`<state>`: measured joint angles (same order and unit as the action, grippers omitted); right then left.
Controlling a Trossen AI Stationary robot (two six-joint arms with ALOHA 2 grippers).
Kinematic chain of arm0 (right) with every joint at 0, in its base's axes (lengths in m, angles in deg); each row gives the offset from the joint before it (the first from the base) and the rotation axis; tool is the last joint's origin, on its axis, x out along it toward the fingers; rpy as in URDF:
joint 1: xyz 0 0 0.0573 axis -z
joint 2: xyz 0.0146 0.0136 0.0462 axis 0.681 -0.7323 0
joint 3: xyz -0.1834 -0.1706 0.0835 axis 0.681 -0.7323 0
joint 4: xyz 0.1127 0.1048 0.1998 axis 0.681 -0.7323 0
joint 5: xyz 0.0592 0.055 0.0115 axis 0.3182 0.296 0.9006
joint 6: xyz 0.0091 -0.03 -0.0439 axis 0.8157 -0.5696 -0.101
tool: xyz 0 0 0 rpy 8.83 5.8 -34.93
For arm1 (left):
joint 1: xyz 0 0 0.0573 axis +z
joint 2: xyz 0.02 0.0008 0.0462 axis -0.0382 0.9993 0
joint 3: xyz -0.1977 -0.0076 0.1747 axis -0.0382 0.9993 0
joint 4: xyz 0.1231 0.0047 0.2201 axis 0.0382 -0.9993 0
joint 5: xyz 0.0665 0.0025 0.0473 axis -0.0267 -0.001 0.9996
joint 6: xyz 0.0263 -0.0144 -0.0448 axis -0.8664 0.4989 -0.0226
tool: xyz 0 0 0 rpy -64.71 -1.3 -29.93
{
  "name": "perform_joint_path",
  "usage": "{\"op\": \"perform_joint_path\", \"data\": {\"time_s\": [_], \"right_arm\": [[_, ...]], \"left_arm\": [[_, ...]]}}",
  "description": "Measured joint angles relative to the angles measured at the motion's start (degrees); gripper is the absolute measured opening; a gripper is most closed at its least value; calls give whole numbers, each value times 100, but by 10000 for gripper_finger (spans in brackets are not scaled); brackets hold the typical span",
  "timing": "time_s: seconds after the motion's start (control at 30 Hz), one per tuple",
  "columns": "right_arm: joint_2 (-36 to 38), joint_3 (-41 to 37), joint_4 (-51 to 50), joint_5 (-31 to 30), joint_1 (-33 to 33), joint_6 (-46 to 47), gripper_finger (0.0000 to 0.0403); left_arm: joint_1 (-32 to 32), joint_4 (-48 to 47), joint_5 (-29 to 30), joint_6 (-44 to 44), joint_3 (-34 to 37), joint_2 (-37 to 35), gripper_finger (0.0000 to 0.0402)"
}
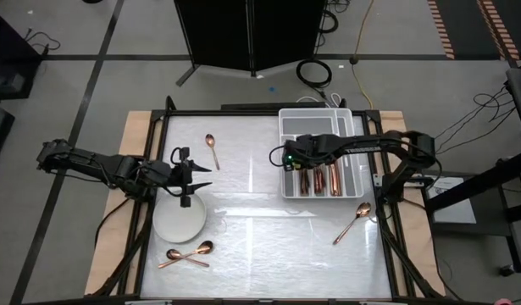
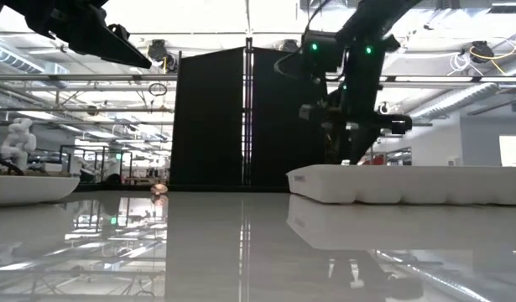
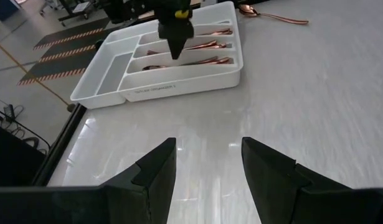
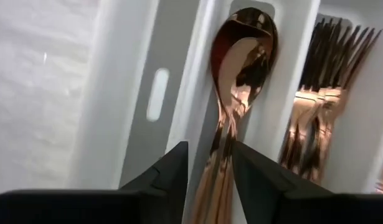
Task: Sort silverware
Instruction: Put the bronze spoon into the silverware tray
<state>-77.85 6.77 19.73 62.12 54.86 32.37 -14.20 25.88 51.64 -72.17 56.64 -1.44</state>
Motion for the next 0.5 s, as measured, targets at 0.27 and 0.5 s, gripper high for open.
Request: {"op": "perform_joint_path", "data": {"time_s": [0.27,0.5], "right_arm": [[13,953,-1639,298,-816,481,110],[15,734,-2338,1032,-2330,2600,110]], "left_arm": [[0,-6,2,-150,0,0,183],[0,322,26,-695,0,2,183]]}}
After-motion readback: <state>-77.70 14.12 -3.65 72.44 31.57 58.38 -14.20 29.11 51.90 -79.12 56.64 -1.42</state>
